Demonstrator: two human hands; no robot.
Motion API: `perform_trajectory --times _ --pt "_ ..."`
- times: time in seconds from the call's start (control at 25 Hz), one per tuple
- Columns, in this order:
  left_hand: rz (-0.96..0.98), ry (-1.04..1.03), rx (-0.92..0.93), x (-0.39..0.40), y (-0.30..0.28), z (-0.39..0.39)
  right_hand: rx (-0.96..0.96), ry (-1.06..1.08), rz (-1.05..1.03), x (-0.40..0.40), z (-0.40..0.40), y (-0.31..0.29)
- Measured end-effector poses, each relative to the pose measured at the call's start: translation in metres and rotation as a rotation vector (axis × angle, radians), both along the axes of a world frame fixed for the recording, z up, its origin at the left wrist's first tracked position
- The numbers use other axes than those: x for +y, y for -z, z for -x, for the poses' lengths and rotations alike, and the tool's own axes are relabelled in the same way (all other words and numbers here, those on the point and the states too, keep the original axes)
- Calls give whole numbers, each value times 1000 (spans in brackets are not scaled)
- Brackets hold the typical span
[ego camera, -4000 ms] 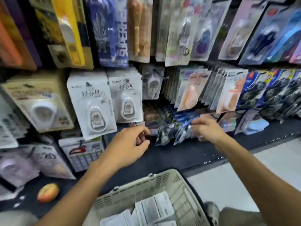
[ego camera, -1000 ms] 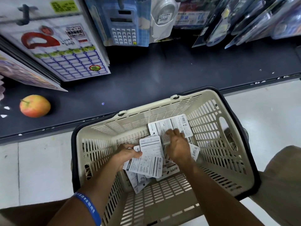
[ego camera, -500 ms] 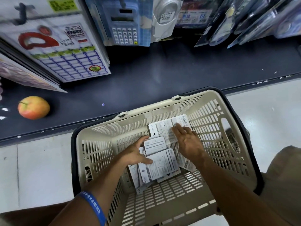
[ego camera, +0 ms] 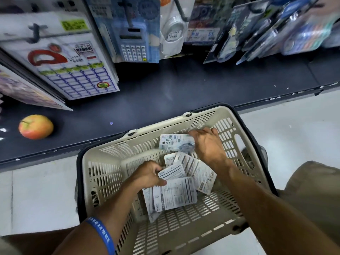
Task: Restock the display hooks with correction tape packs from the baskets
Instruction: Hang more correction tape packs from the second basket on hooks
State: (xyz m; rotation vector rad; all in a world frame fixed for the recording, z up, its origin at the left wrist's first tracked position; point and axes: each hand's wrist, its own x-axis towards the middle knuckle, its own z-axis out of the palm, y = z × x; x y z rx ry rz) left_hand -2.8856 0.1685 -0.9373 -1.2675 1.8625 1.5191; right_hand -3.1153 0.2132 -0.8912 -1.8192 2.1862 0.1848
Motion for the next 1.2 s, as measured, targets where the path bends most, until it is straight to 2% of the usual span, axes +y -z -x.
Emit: perform_trajectory --times 0.16,0.24,0.32,0.44,0.48,0.56,0.64,0.72,0.76,0.84,0.96,1.08,1.2 --pt "81 8 80 -23 -59 -9 -278 149 -42 2 9 -56" --pt "120 -10 151 -33 -94 -16 -399 143 -19 -1 17 -98" --pt "184 23 224 -38 -129 -16 -423 52 -39 -14 29 -153" --pt "440 194 293 -49 -206 1 -398 -64 -95 -33 53 -262" --pt "523 235 318 -54 -236 8 -361 -68 -41 -36 66 -299" --pt "632 242 419 -67 -298 21 -393 -20 219 -33 91 -360" --pt "660 70 562 -78 -355 25 -657 138 568 -20 113 -395" --pt "498 -209 742 -82 -399 22 -800 383 886 -8 132 -403" --pt "398 -331 817 -82 -415 19 -761 490 980 -5 140 -400" --pt "309 -489 903 -78 -433 11 -604 613 1037 -5 153 -389" --pt "272 -639 957 -71 -442 6 -481 698 1045 -7 156 -384" --pt "218 -691 967 -66 -440 14 -336 770 1140 -7 151 -389" --pt "198 -684 966 -63 -442 27 -435 854 1169 -5 153 -389"
